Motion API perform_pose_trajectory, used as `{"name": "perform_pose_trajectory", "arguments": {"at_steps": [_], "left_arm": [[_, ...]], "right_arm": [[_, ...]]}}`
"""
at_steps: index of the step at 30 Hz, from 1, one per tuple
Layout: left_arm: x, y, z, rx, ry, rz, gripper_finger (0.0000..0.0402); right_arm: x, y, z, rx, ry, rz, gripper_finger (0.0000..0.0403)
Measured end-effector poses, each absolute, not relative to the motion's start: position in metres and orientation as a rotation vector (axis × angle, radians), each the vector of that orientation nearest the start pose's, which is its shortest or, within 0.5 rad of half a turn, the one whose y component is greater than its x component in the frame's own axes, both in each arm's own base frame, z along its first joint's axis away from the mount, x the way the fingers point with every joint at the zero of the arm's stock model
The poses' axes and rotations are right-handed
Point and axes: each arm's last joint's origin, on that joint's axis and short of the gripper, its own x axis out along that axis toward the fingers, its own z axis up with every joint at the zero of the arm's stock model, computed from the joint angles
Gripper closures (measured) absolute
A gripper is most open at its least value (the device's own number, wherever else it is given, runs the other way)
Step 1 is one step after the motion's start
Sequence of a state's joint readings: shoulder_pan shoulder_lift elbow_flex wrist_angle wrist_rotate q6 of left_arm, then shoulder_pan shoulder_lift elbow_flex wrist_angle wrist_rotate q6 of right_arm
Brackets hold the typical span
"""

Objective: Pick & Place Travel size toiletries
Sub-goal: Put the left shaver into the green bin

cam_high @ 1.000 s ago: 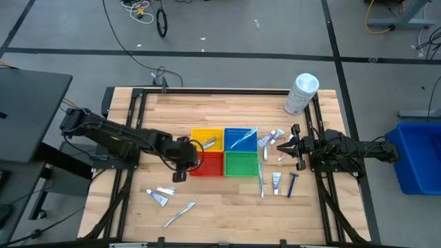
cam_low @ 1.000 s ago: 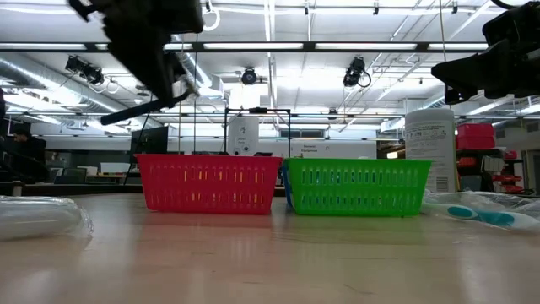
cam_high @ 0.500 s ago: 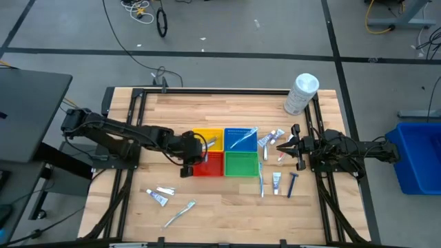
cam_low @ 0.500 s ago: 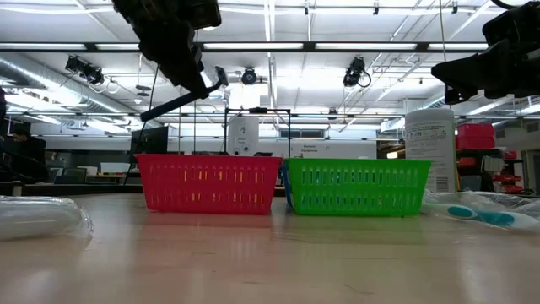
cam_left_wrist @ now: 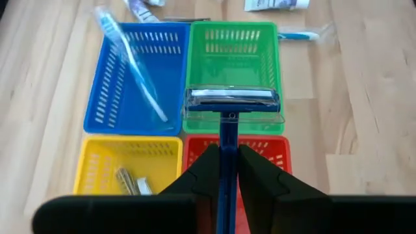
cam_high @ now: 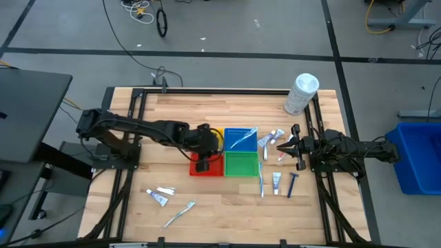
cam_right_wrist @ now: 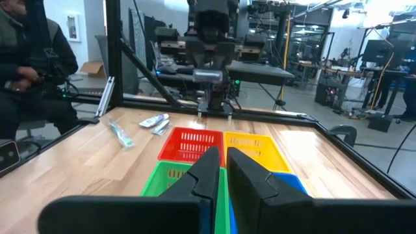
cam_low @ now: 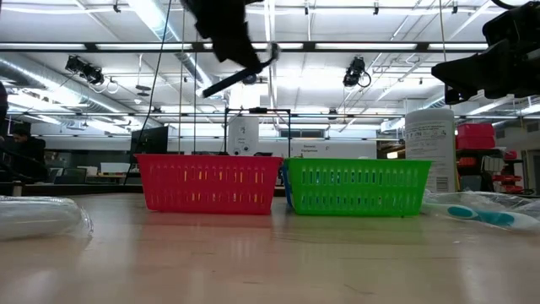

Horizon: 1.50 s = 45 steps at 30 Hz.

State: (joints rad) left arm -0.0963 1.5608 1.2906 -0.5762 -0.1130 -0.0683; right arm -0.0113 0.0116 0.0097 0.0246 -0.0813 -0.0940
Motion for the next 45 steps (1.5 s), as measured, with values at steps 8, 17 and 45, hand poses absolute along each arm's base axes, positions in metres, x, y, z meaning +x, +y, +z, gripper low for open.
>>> {"name": "perform_pose_trajectory", "arguments": {"at_steps": [8, 17, 45], "left_arm": [[0.367, -0.034, 0.285, 0.06, 0.845, -0.038, 0.0355], [0.383, -0.037, 0.281, 0.083, 0.84, -0.102, 0.0355], [0.401, -0.035, 0.302, 0.363, 0.536, -0.205, 0.0355]], "right_arm": [[0.098, 0.001, 0.168, -0.095, -0.026, 0.069, 0.0363], [0.098, 0.001, 0.168, -0.095, -0.026, 0.068, 0.0363], [0.098, 0.001, 0.168, -0.095, -0.026, 0.069, 0.0363]]}}
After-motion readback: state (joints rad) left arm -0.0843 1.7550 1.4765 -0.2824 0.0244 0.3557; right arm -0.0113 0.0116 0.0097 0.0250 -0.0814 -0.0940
